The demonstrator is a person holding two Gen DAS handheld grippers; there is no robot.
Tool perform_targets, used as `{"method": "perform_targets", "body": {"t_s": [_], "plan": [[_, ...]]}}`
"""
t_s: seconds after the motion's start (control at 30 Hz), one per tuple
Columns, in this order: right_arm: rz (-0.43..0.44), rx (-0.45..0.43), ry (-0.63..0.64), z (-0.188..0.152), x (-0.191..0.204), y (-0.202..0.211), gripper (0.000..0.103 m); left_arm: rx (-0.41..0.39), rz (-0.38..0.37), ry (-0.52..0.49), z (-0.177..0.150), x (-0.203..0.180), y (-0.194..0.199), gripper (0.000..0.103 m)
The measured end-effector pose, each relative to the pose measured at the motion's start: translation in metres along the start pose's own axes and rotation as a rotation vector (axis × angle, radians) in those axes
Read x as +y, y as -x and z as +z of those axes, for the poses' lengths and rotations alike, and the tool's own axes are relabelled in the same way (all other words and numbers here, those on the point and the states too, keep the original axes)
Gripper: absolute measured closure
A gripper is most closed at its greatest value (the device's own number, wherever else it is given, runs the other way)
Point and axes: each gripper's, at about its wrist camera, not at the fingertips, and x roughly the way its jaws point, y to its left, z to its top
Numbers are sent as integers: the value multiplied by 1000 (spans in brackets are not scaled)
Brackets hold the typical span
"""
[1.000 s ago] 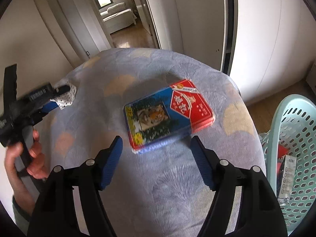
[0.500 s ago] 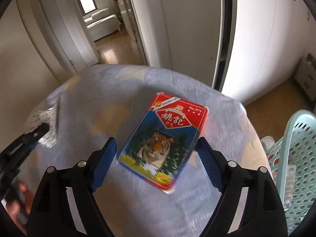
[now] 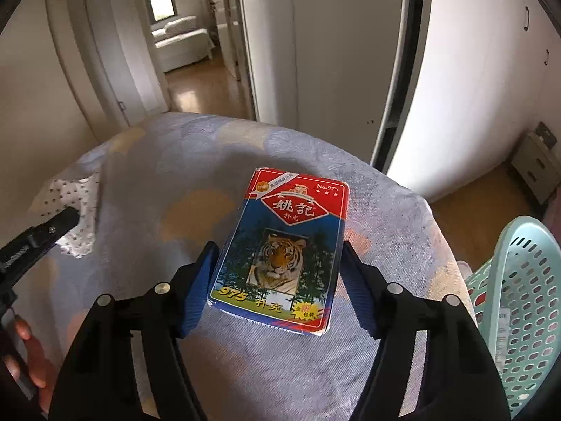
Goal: Collect trash
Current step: 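Carry the bag and box over the teal basket and open both tools to drop them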
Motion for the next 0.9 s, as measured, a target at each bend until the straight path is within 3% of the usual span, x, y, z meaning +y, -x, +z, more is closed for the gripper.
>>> {"method": "perform_targets", "body": {"t_s": [0.2,0.3,0.53,0.9], "plan": [[60,-24,-11,-13,-11,19,38,-2,-36,-38,-2,-10,3,96],[80,-32,-14,-19,-21,33,38,77,-183,4,-7,-14,-3,96],[87,-82,-53,-31,-54,79,38,95,-307,-111,-19,-61,19,96],[-33,-226,-155,-43,-145,167,38,68,-447,-291,-53,-165,67,96]]}}
